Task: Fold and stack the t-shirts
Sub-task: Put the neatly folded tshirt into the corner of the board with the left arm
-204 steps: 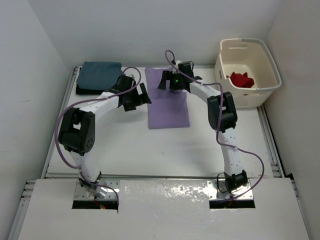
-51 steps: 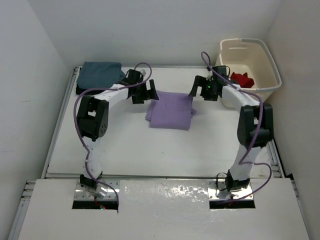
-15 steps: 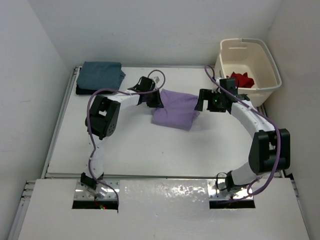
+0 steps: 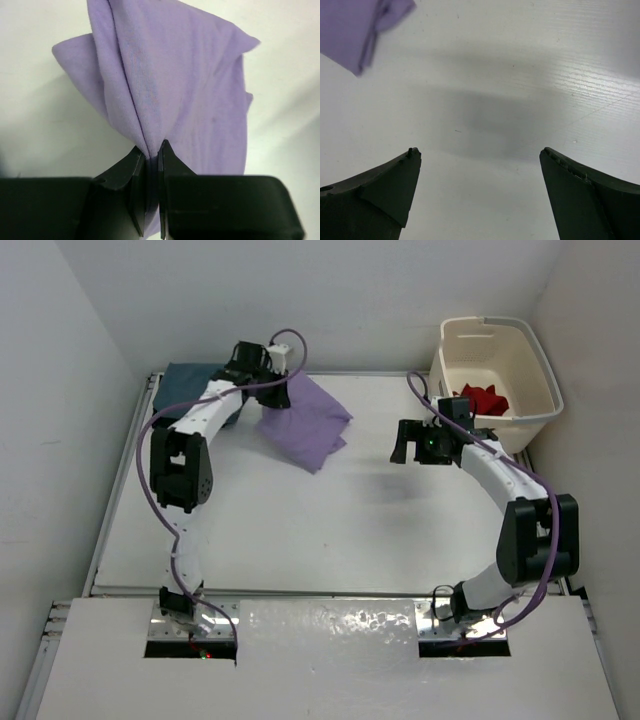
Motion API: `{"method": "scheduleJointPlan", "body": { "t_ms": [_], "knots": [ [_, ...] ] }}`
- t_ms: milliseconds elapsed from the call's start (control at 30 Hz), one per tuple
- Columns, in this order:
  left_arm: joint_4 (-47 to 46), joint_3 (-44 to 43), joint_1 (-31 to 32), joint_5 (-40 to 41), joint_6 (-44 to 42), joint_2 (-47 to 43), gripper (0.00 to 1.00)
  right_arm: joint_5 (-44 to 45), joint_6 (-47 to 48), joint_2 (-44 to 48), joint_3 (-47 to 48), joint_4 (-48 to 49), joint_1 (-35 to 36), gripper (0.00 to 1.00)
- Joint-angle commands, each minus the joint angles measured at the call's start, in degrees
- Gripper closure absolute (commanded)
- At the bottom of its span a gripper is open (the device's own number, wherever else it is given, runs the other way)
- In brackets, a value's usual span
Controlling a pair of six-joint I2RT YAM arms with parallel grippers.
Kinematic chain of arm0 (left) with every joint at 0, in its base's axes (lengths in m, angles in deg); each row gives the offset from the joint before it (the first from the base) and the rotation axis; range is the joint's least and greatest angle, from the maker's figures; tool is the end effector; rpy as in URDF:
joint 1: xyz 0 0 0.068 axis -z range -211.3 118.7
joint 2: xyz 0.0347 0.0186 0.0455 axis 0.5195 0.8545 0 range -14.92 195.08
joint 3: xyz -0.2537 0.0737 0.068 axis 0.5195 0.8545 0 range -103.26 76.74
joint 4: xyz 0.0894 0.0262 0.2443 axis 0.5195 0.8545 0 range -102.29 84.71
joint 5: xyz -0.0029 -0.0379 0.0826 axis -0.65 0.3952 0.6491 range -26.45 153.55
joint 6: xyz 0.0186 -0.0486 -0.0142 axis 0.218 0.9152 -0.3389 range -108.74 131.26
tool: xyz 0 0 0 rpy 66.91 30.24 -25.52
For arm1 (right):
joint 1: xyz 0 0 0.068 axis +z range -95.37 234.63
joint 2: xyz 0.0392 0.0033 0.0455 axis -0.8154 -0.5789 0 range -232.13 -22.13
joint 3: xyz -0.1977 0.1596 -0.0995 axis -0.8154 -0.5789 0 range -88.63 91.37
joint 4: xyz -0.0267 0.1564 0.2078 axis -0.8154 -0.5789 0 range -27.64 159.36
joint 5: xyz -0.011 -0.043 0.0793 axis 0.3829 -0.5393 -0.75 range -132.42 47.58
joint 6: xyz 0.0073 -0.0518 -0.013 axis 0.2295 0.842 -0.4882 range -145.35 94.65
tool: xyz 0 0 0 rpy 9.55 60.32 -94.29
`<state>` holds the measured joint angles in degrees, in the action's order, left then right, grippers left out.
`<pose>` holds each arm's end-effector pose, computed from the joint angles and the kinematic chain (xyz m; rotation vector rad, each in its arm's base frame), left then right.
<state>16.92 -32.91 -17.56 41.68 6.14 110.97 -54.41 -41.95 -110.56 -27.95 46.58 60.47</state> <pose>0.4844 -0.1320 0.2402 0.5671 2.2825 -0.5239 0.3242 0.0405 0.2326 0.1391 2.4699 0.4272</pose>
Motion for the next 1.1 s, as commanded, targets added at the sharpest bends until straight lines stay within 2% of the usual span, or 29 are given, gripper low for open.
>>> {"method": "scheduleJointPlan", "body": {
  "t_ms": [0,167,367,567,1067],
  "knots": [
    [6.63,-7.06,-2.65,3.39,-12.70,-1.44,1.00,0.65,1.04,-0.44,0.49,1.08,-0.05,0.01],
    [9.72,-14.88,-7.05,5.43,-14.83,0.15,1.00,1.53,1.22,-0.87,0.49,0.73,-0.05,0.01],
    [8.50,-18.06,-15.82,-0.80,-12.89,0.24,1.00,1.71,1.04,-1.58,0.57,0.46,-0.05,0.01],
    [8.93,-21.92,-20.58,-3.79,-13.24,1.82,1.00,1.71,0.60,-2.28,1.19,0.55,-0.05,0.01],
    [5.07,-26.58,-22.88,-9.77,-9.82,1.56,1.00,0.48,-1.24,-5.36,2.59,3.01,-0.05,0.01]
  ]
}}
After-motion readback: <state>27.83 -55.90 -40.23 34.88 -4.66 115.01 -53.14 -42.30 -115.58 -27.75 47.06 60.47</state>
